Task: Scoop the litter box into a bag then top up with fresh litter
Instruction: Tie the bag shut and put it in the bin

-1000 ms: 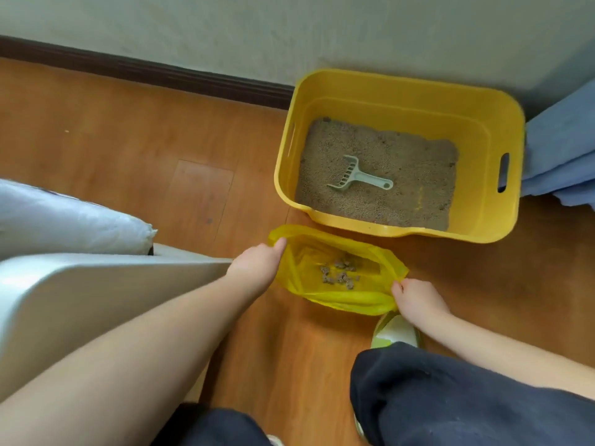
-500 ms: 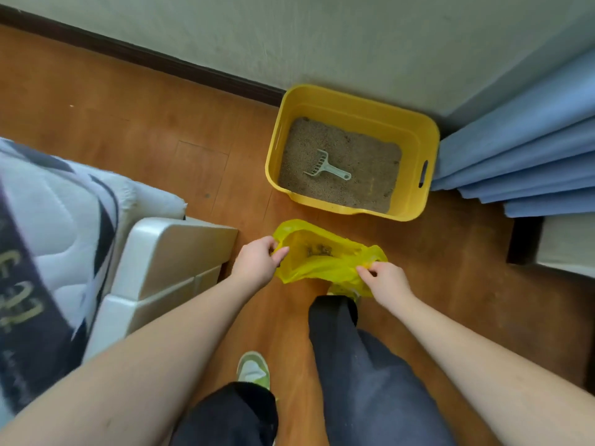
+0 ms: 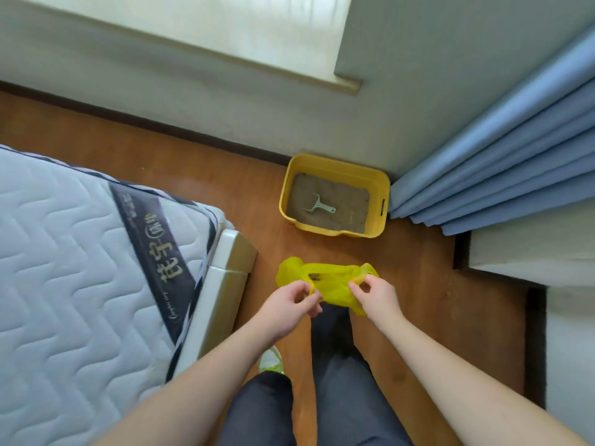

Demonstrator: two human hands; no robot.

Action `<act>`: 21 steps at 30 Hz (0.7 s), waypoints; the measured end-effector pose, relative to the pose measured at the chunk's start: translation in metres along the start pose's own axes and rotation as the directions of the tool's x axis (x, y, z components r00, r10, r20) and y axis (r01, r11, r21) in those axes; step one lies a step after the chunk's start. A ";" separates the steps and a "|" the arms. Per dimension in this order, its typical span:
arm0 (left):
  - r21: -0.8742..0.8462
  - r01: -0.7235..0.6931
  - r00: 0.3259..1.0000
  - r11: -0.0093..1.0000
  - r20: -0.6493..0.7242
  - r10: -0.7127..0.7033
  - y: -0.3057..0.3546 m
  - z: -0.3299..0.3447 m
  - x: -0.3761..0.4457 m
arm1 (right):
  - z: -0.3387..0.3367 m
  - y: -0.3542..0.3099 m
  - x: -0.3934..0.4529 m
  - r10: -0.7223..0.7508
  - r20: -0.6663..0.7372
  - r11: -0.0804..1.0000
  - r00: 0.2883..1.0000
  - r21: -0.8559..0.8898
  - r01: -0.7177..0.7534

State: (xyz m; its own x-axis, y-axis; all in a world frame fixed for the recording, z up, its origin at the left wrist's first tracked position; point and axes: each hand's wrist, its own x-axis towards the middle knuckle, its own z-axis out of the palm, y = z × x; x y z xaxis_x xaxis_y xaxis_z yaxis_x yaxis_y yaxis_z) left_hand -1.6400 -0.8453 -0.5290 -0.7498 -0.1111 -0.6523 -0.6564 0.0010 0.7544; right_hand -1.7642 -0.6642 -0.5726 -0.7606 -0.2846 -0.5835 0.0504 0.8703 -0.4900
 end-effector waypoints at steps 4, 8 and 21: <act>-0.031 -0.130 0.991 0.991 -0.036 0.129 0.041 -0.008 -0.070 | -0.024 -0.027 -0.063 -0.011 -0.124 0.993 0.992 -0.116 -0.003; -0.063 -0.164 0.986 0.984 -0.003 0.164 0.082 -0.019 -0.134 | -0.051 -0.046 -0.121 -0.028 -0.299 0.982 0.954 -0.186 -0.029; -0.151 -0.393 0.906 0.907 0.107 0.410 0.174 0.011 -0.292 | -0.118 -0.006 -0.247 0.092 0.094 0.640 0.991 0.757 -0.131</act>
State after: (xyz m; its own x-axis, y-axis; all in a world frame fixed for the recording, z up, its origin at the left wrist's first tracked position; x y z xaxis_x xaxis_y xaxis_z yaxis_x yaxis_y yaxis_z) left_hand -1.5357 -0.8015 -0.2081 -0.9573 0.0062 -0.2889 -0.2879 -0.1056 0.9518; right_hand -1.6531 -0.5517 -0.3496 -0.6888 -0.2398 -0.6842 0.6216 0.2903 -0.7275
